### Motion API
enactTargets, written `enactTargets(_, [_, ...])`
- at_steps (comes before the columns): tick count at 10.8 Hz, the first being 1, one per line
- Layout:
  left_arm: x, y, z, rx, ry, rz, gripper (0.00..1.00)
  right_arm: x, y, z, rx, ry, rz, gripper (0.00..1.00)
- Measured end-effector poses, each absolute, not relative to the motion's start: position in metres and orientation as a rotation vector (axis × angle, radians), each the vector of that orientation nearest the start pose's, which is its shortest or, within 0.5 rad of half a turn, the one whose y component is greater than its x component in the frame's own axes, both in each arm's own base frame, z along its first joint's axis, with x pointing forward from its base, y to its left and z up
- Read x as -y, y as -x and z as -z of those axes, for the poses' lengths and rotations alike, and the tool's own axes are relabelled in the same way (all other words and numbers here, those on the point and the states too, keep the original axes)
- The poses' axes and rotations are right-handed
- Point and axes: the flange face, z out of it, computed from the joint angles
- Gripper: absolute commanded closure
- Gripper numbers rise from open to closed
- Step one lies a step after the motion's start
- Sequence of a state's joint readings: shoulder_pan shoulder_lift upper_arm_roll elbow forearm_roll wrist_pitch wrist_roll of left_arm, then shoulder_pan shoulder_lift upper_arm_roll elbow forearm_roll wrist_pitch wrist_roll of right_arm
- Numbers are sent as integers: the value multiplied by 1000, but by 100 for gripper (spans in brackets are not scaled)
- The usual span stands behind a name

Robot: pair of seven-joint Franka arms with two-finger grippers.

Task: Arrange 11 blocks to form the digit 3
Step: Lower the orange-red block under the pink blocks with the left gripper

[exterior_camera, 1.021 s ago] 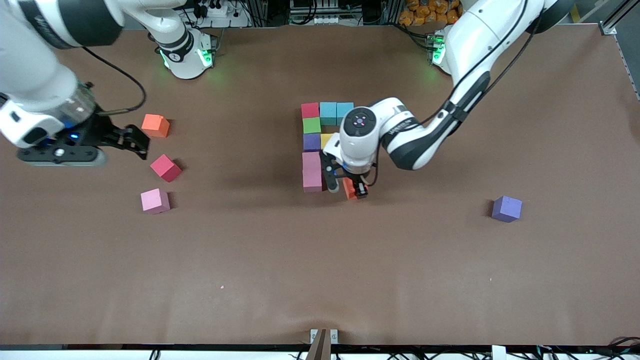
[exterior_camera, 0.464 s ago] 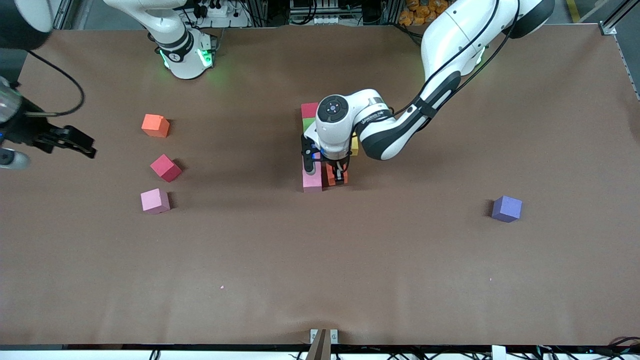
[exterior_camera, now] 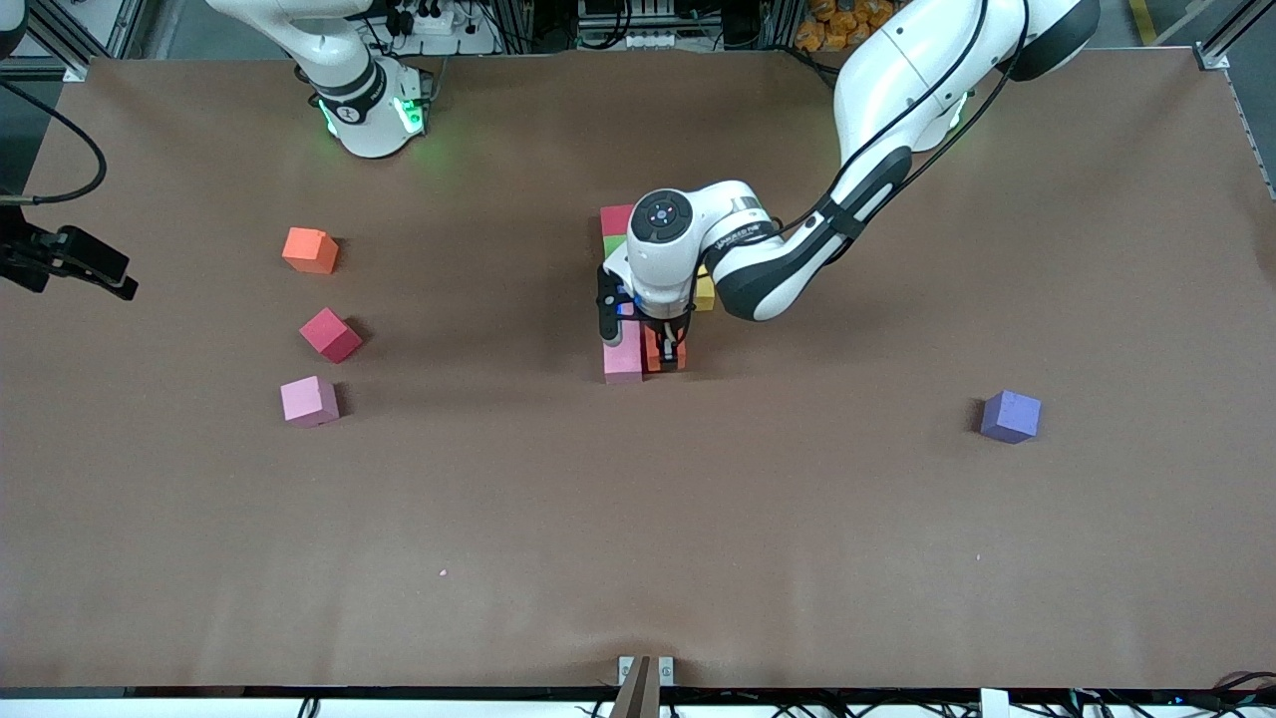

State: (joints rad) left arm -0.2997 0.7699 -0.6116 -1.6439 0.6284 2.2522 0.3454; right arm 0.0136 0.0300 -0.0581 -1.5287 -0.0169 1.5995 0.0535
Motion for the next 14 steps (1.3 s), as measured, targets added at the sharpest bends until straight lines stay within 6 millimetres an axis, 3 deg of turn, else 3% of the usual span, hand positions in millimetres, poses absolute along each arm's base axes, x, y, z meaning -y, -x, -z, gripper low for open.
enactTargets(3, [493,-476,-209,-2155,2210,65,62,24,-566,-631,-124,3156,55,0])
enactTargets(7, [498,-476,-209,-2164,2205,76,62,27,-562,-647,98,3161,59,0])
enactTargets(12, [503,-473,-203,-2178,2207,83,59,28,-568,-635,191,3157,18,0])
enactTargets(13, [505,-472,-202,-2182,2205,84,35,28,-569,-632,192,3156,11,0])
enactTargets(14, [505,-472,-201,-2182,2206,84,0,28,-571,-629,192,3157,3,0])
